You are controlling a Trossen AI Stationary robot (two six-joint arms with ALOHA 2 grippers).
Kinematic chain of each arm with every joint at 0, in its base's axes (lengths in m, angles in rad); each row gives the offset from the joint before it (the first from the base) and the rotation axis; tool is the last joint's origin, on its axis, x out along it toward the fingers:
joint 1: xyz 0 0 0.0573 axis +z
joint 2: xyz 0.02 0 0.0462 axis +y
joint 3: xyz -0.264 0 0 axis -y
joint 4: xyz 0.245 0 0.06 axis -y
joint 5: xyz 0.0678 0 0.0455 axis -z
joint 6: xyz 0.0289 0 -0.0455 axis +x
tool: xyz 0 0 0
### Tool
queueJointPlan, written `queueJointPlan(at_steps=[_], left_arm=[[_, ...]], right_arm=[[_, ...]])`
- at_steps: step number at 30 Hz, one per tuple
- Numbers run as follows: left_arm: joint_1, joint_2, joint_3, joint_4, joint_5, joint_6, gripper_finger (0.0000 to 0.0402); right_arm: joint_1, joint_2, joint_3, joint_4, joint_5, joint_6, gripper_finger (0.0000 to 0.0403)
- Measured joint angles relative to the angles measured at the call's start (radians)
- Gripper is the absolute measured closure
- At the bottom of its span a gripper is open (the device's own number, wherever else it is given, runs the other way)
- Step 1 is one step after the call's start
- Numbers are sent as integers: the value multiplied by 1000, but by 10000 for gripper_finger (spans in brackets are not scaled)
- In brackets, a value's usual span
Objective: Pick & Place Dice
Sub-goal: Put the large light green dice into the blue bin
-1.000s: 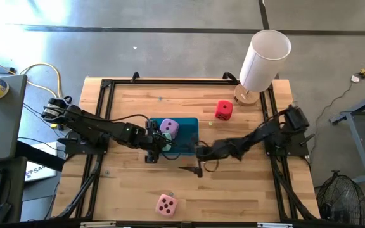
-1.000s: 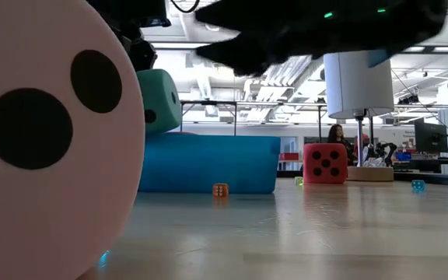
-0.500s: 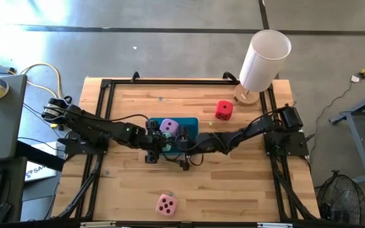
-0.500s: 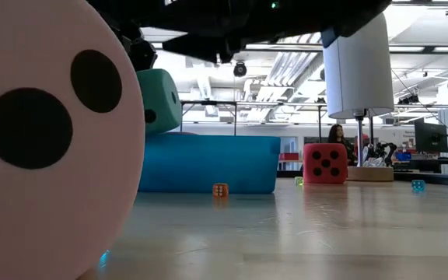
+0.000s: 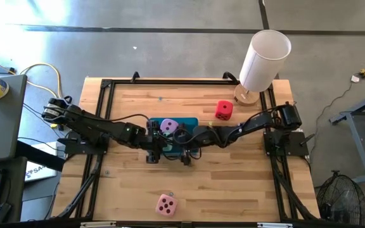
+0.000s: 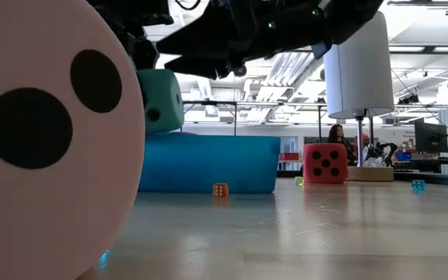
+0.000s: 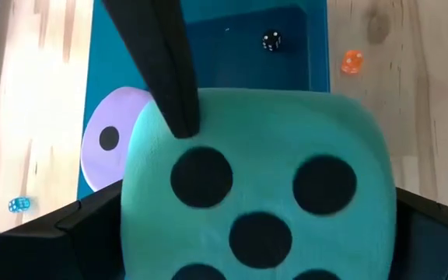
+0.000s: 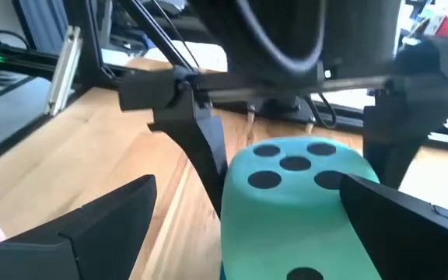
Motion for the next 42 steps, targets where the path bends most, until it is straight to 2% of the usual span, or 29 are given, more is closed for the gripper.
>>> queueJointPlan(at_steps=[12, 24, 28, 35, 42], left_arm=[[0, 0, 1, 9, 0, 1, 1], [0, 0, 1, 8, -3, 22, 1], [0, 0, 1, 3, 0, 18, 1], [0, 0, 1, 7, 30, 18, 2], [0, 0, 1, 74, 30, 26, 2]], right_arm=[[-19, 101, 0, -2, 6, 41, 4], [-1, 91, 0, -1, 16, 37, 4], [29, 73, -2, 16, 55, 8, 4], [90, 67, 1, 177, 96, -96, 4], [77, 67, 45, 129, 96, -114, 4]])
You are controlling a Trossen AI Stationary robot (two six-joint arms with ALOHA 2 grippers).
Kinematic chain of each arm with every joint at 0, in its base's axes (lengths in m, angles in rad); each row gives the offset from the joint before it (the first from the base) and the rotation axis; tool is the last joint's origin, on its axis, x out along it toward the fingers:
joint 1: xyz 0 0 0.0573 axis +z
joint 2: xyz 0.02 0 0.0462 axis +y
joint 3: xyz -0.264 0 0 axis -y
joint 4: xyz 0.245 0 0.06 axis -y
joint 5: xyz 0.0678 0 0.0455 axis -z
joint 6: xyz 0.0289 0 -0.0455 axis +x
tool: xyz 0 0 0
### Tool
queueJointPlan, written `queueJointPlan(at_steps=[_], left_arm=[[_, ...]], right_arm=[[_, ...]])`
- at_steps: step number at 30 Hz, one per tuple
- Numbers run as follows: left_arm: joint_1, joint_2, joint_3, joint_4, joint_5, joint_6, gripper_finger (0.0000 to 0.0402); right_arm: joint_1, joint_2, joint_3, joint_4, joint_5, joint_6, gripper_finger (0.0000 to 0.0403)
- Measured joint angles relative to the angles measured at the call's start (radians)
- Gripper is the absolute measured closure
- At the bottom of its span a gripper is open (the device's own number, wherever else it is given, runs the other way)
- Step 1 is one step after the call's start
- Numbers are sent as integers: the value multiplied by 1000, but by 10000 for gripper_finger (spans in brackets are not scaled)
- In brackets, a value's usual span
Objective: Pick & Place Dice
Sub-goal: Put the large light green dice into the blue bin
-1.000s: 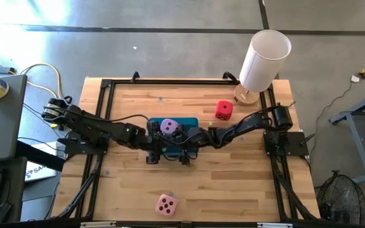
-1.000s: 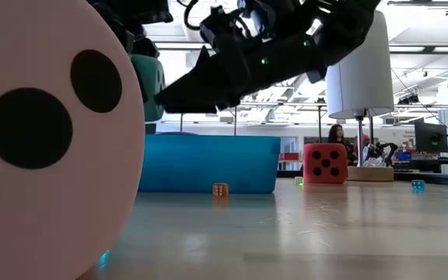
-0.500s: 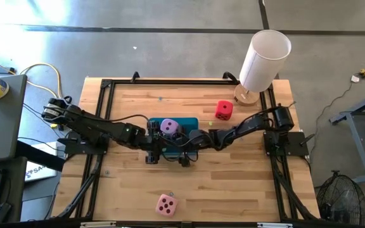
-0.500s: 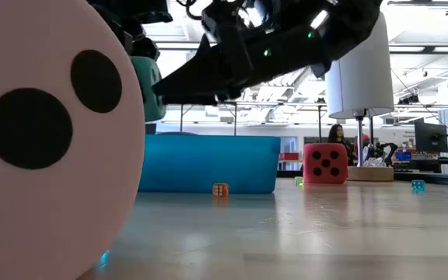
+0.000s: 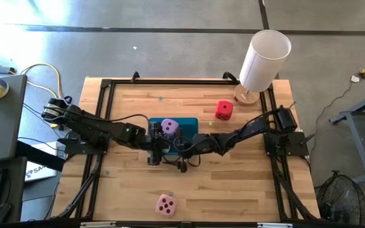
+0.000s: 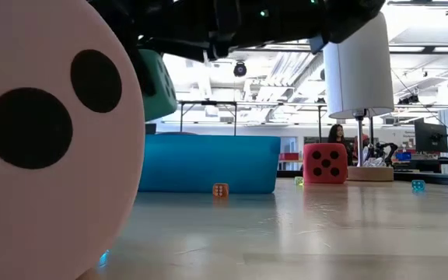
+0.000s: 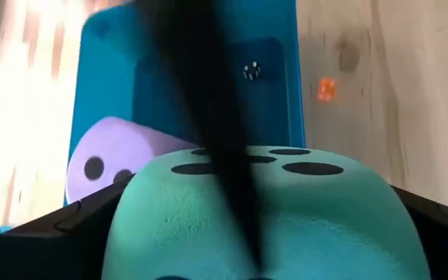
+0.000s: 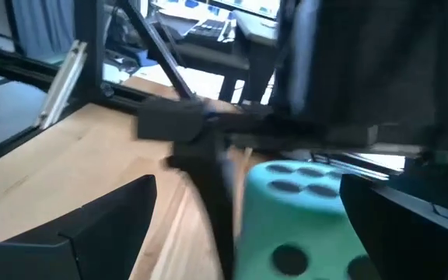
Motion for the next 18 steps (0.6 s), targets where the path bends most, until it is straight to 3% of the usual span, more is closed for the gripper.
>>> queueJointPlan(at_steps=[9, 18], left_arm=[[0, 0, 0, 24, -1, 51, 2], [1, 2, -3, 23, 5, 49, 2]], right_arm=[[-20, 0, 90, -162, -25, 3, 4], [-71, -4, 100, -281, -118, 123, 4]])
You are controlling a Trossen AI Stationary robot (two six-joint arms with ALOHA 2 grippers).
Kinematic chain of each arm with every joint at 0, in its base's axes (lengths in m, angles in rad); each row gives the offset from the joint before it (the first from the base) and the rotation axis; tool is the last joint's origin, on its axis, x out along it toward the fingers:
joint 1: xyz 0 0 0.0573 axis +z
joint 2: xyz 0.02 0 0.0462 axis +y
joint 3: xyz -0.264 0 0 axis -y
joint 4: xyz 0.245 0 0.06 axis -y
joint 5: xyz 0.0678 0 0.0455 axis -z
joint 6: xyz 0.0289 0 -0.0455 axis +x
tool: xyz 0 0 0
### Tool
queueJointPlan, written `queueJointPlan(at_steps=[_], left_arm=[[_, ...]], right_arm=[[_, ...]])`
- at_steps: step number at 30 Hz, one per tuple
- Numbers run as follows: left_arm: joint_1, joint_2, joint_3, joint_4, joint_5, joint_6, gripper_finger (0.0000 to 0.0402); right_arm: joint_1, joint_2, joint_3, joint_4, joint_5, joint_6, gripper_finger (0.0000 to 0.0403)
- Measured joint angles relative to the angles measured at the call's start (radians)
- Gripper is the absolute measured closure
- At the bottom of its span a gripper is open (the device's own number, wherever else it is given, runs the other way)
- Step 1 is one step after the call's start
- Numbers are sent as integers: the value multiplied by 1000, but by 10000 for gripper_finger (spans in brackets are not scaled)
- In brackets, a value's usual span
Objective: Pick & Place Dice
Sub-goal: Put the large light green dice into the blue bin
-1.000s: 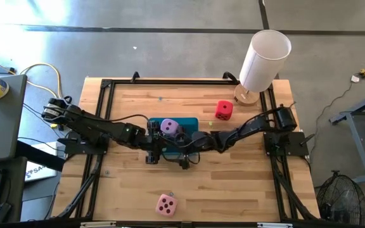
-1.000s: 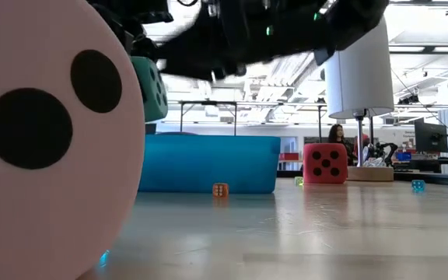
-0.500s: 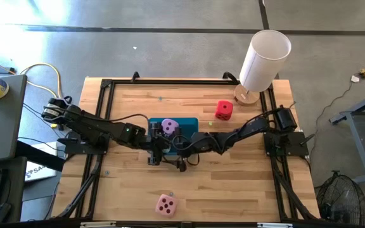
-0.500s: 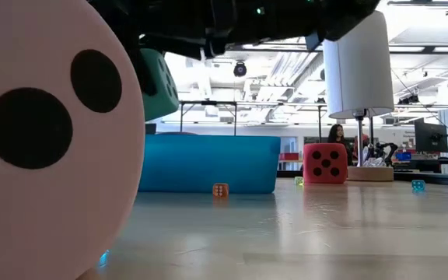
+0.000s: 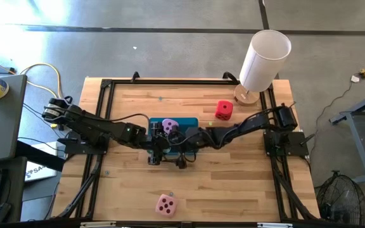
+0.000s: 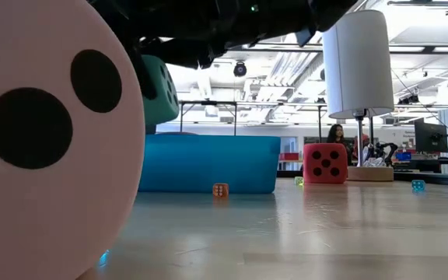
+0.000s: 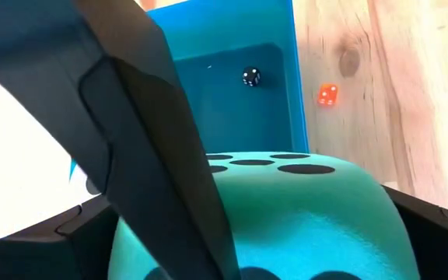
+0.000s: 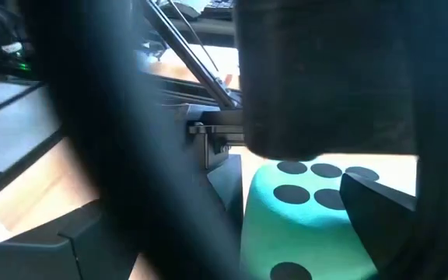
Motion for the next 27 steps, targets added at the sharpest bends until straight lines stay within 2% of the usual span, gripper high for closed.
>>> queueJointPlan(at_steps=[20, 27], left_arm=[[16, 0, 0, 18, 0, 31, 1], [24, 0, 0, 24, 29, 33, 1]], right_arm=[[-17, 0, -1, -50, -5, 56, 4], [-17, 1, -2, -53, -8, 73, 4]])
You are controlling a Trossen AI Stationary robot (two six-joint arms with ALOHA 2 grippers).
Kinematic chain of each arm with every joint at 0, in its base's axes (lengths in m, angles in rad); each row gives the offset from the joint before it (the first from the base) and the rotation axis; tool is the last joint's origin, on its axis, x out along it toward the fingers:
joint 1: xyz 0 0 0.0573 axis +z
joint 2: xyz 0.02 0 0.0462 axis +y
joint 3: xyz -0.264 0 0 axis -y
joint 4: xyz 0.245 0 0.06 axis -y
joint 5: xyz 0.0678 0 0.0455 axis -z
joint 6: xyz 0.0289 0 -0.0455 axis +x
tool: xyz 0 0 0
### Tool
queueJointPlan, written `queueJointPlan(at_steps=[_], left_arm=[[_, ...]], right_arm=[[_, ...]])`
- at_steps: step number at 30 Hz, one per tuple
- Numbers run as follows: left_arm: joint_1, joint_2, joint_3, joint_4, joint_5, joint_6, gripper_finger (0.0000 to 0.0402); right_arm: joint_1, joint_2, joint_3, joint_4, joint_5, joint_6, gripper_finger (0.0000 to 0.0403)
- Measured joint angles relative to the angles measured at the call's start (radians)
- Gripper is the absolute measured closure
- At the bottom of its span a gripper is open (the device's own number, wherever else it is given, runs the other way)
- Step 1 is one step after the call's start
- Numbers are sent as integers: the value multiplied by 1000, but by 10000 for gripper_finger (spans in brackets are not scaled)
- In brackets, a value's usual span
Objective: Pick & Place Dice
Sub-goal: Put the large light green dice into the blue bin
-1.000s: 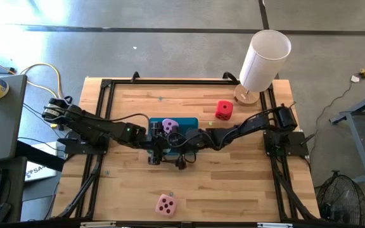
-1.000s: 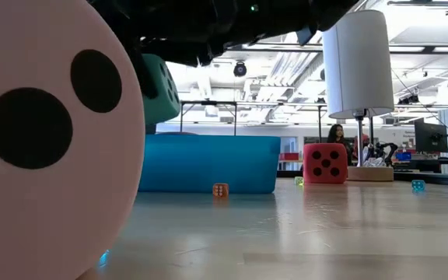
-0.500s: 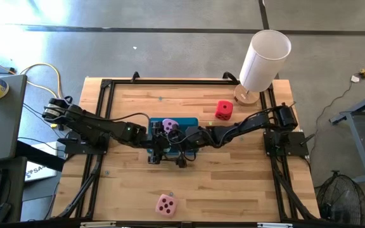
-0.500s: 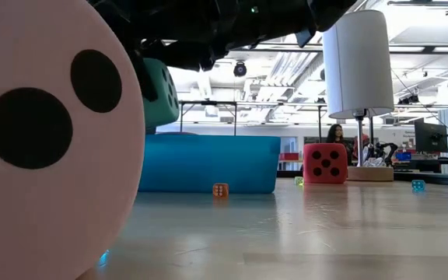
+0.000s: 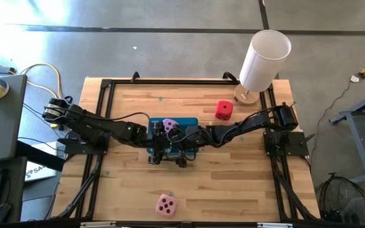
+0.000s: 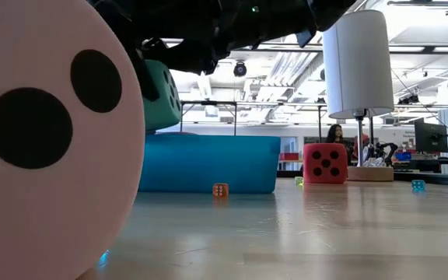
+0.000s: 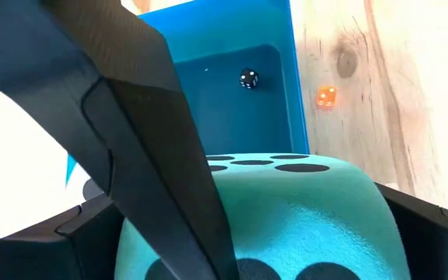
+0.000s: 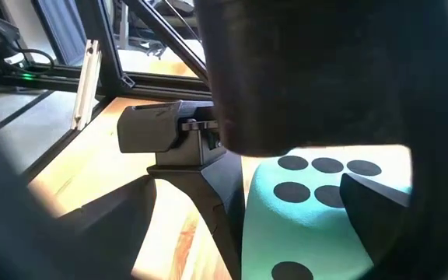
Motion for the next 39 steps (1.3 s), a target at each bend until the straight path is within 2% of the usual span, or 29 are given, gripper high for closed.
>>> queueJointPlan(at_steps=[39], left_arm=[[0, 0, 0, -12, 0, -7, 1]], right_arm=[[-8, 58, 1, -10, -11, 67, 4]])
